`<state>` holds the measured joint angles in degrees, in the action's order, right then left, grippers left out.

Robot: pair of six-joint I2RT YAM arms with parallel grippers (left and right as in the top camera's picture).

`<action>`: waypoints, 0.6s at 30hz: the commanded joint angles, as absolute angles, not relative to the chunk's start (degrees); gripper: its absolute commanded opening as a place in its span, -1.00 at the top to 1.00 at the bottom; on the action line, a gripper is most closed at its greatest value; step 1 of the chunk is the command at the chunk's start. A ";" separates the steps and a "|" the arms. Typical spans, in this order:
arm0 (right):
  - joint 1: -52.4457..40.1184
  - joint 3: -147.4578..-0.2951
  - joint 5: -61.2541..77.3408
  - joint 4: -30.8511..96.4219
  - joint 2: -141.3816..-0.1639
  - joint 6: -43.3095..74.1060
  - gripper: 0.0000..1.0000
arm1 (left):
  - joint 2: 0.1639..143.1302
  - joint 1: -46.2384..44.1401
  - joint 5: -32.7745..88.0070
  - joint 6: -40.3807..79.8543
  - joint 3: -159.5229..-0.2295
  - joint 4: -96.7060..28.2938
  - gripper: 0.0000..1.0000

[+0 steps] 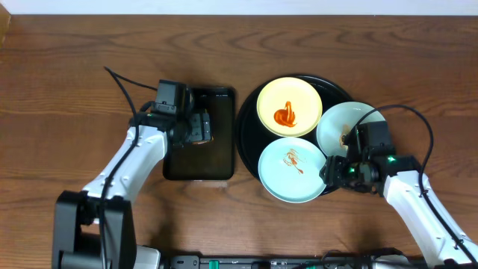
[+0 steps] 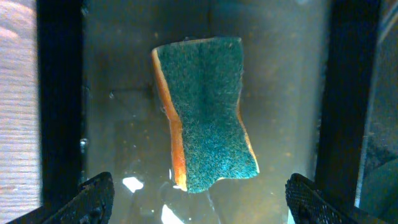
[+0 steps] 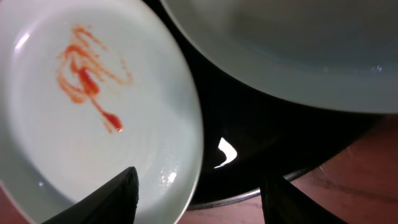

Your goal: Clean dirty plates on tray and stack at the side

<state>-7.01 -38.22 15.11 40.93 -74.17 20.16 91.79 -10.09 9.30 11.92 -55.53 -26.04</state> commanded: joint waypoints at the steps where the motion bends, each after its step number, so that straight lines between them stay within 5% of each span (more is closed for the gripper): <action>1: -7.70 -35.83 14.48 38.59 -74.17 23.35 -0.20 | 94.35 -10.11 9.69 11.22 -56.23 -25.58 -0.78; 5: -7.70 -34.37 17.12 35.11 -74.17 23.35 -0.41 | 95.53 -10.11 9.69 11.20 -56.23 -25.21 -0.78; 8: -7.70 -34.13 20.43 33.04 -74.17 23.35 -0.77 | 95.92 -10.11 9.72 11.20 -56.23 -25.10 -0.78; 11: -7.70 -34.13 20.40 31.79 -74.17 23.33 -0.72 | 95.92 -10.11 9.69 11.22 -56.21 -25.23 -0.78; 13: -7.70 -34.13 20.47 30.83 -74.17 23.38 -0.99 | 95.92 -10.11 9.69 11.22 -56.21 -25.36 -0.78; 18: -7.70 -34.13 22.15 30.00 -74.15 23.35 -0.98 | 95.92 -10.11 9.69 11.22 -56.14 -25.39 -0.78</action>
<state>-7.01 -34.37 20.23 30.13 -74.17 23.29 95.46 -10.09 9.32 11.92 -55.53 -25.28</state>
